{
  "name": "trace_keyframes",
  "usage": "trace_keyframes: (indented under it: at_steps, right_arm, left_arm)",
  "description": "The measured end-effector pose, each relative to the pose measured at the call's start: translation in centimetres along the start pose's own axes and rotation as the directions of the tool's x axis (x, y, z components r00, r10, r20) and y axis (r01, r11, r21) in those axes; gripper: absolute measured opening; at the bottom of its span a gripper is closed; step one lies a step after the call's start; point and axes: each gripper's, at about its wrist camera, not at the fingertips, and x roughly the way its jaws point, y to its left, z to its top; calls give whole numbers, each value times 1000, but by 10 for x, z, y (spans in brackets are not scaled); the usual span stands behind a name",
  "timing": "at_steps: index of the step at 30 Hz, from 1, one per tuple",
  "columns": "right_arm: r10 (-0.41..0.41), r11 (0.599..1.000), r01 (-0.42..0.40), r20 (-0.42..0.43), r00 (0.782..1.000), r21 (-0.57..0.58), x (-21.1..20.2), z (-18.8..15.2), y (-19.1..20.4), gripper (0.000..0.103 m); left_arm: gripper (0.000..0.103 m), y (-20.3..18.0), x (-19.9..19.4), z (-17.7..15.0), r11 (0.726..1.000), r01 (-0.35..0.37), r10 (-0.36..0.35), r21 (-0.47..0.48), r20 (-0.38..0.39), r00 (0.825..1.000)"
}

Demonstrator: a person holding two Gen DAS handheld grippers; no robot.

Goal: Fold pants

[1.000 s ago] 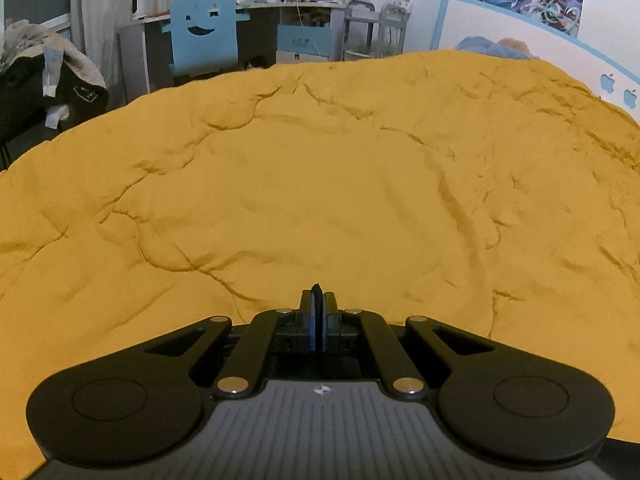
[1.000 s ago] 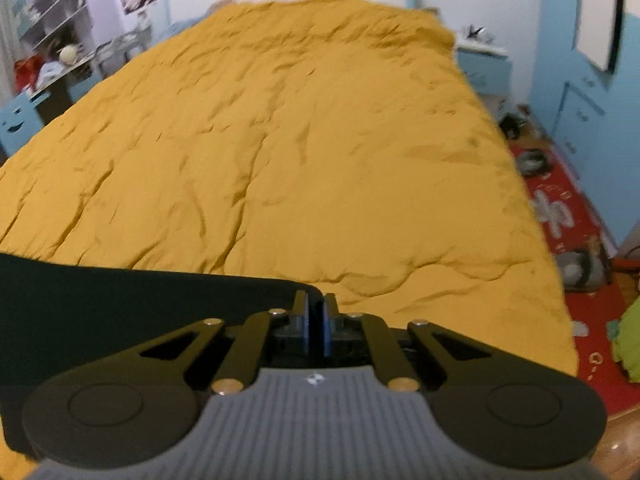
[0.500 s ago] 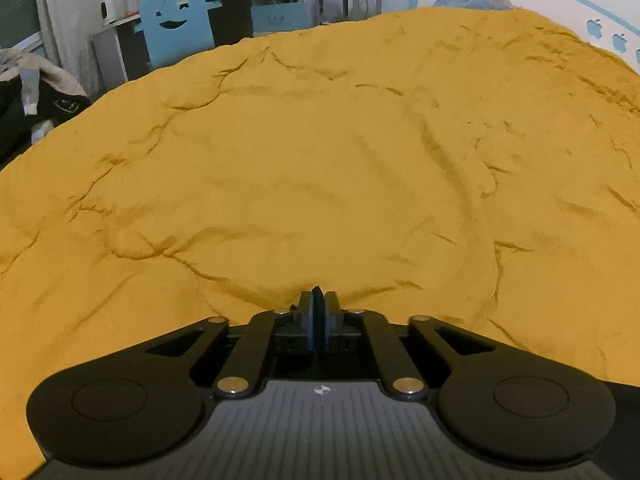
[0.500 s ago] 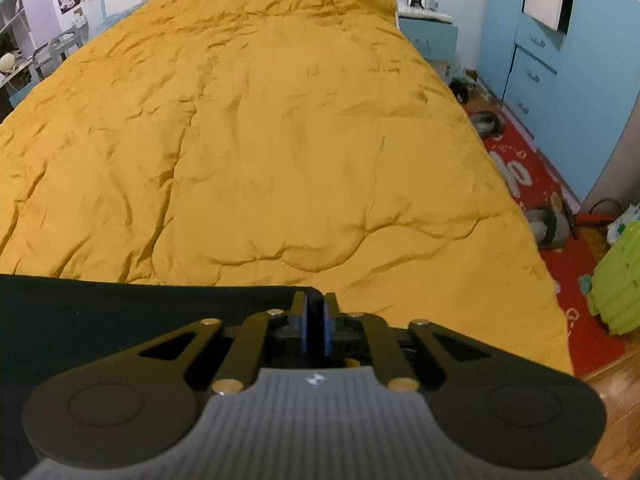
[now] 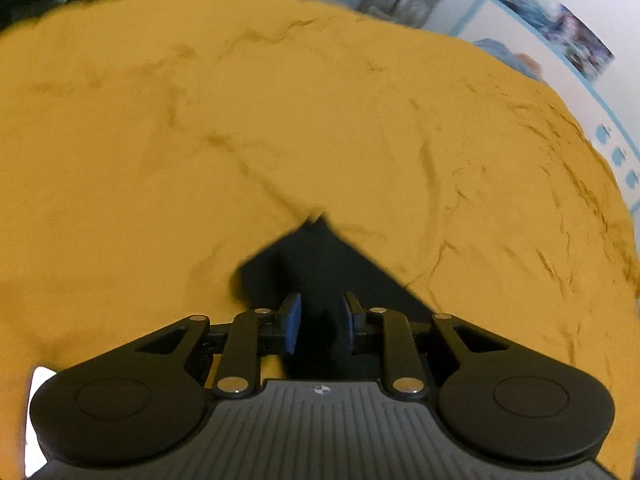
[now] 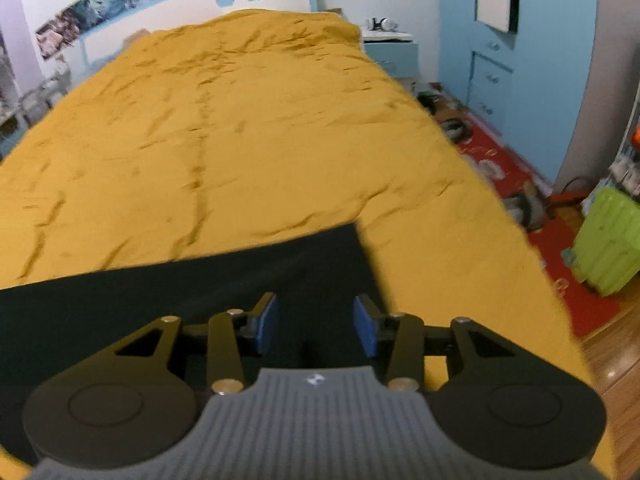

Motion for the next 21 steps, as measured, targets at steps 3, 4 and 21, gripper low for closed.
trace_keyframes:
  at_steps: [3,4,21]
  right_arm:
    - [52,998,-52,-12,999,28,-16,-22,14,39]
    - [68,997,-68,-16,998,32,-22,-28,19,39]
    - [151,899,-180,-103,983,-400,-96,-107,233,46]
  left_arm:
    - [26,12,10,-6,998,5,-5,-65,1,1000]
    - [26,14,11,-8,996,19,-19,-87,11,1000]
    - [3,3,9,-6,1000,-12,12,-3,66,998]
